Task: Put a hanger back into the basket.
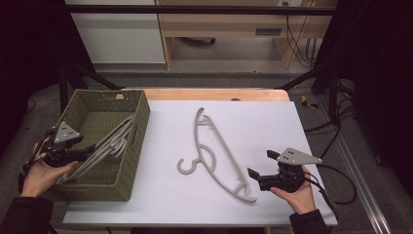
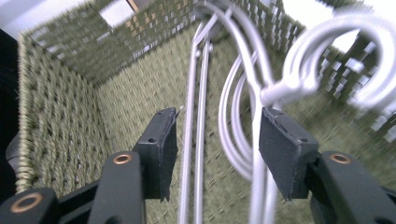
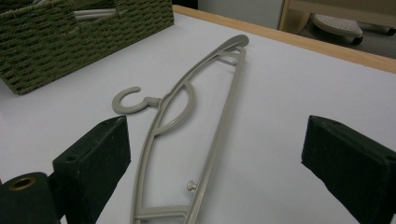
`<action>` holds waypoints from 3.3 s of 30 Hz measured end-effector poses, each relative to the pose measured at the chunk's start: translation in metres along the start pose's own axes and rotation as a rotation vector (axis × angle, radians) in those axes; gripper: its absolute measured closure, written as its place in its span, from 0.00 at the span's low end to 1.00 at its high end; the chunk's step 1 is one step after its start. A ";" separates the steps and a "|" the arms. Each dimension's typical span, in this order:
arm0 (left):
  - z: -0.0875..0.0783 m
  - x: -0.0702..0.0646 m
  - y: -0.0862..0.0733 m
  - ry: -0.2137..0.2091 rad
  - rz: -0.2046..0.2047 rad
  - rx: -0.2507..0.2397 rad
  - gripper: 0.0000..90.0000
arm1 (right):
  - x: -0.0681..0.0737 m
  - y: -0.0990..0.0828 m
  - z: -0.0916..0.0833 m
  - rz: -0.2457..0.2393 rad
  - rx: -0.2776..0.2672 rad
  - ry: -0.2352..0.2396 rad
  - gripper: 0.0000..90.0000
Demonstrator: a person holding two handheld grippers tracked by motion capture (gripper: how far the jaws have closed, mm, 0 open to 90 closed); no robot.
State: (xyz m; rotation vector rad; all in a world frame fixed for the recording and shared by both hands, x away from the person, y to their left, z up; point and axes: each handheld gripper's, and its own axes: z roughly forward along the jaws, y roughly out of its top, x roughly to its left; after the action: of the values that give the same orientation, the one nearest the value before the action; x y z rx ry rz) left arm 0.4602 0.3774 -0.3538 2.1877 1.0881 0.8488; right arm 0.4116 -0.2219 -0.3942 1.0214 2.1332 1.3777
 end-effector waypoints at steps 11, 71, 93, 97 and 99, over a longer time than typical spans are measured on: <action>-0.026 -0.039 0.012 -0.121 -0.100 -0.234 0.33 | 0.002 0.005 0.000 -0.002 -0.008 -0.013 0.10; 0.010 -0.157 0.029 -0.388 -0.025 -0.303 0.08 | 0.066 0.051 0.116 -0.162 0.462 0.008 0.26; 0.006 -0.158 0.029 -0.385 -0.017 -0.309 0.07 | 0.073 0.024 0.162 -0.130 0.678 0.016 0.58; 0.005 -0.158 0.029 -0.385 -0.014 -0.309 0.08 | 0.074 0.019 0.168 -0.108 0.707 0.022 0.68; 0.005 -0.158 0.029 -0.385 -0.015 -0.308 0.08 | 0.073 0.018 0.170 -0.108 0.716 0.021 0.71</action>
State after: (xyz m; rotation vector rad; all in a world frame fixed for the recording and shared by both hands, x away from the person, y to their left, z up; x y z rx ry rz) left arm 0.4033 0.2298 -0.3831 1.9715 0.7305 0.5160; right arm 0.4838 -0.0593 -0.4479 1.0978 2.7194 0.5595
